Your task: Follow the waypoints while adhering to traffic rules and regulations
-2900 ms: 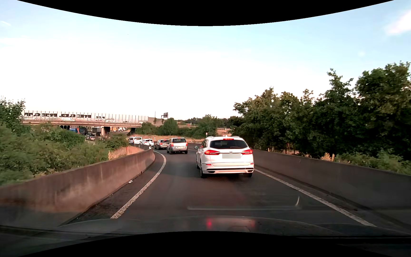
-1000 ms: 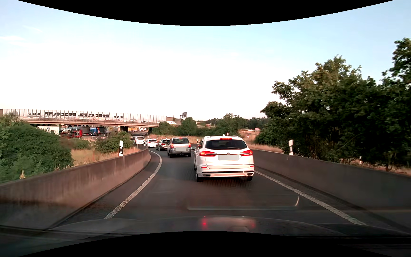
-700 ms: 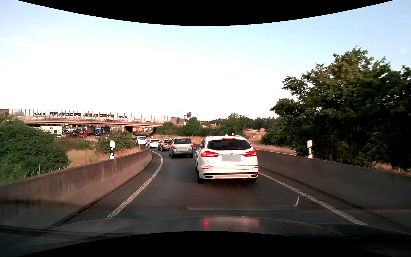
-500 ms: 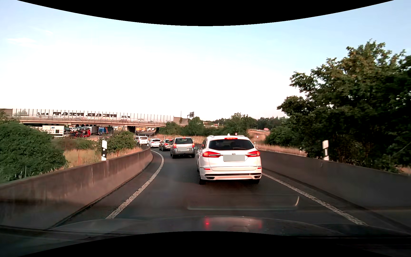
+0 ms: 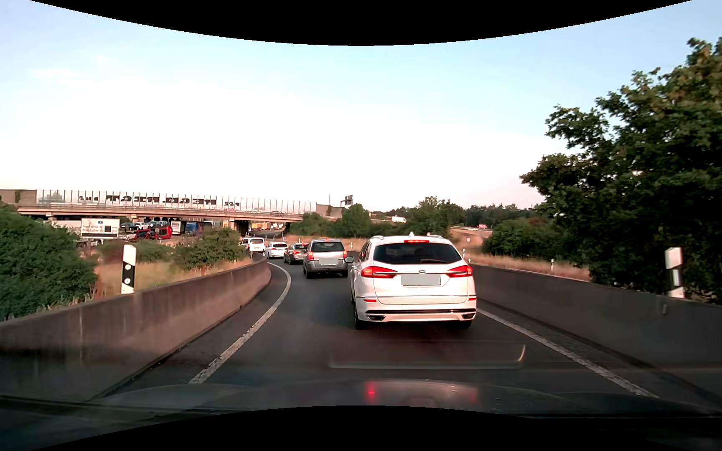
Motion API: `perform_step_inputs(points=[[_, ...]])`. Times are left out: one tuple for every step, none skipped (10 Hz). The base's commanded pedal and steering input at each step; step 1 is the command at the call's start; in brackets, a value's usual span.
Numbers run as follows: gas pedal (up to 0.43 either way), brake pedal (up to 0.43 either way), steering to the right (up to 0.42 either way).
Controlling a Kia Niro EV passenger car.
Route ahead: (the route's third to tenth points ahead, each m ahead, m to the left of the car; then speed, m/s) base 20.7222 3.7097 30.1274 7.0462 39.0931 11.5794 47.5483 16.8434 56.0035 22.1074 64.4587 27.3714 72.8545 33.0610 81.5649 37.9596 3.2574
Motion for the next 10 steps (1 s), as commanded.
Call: perform_step_inputs(points=[[0.0, 0.232, -0.06], [0.0, 0.238, -0.054], [0.0, 0.238, -0.051], [0.0, 0.232, -0.049], [0.0, 0.226, -0.046], [0.0, 0.22, -0.043], [0.0, 0.213, -0.041], [0.0, 0.213, -0.039], [0.0, 0.201, -0.038], [0.0, 0.195, -0.036]])
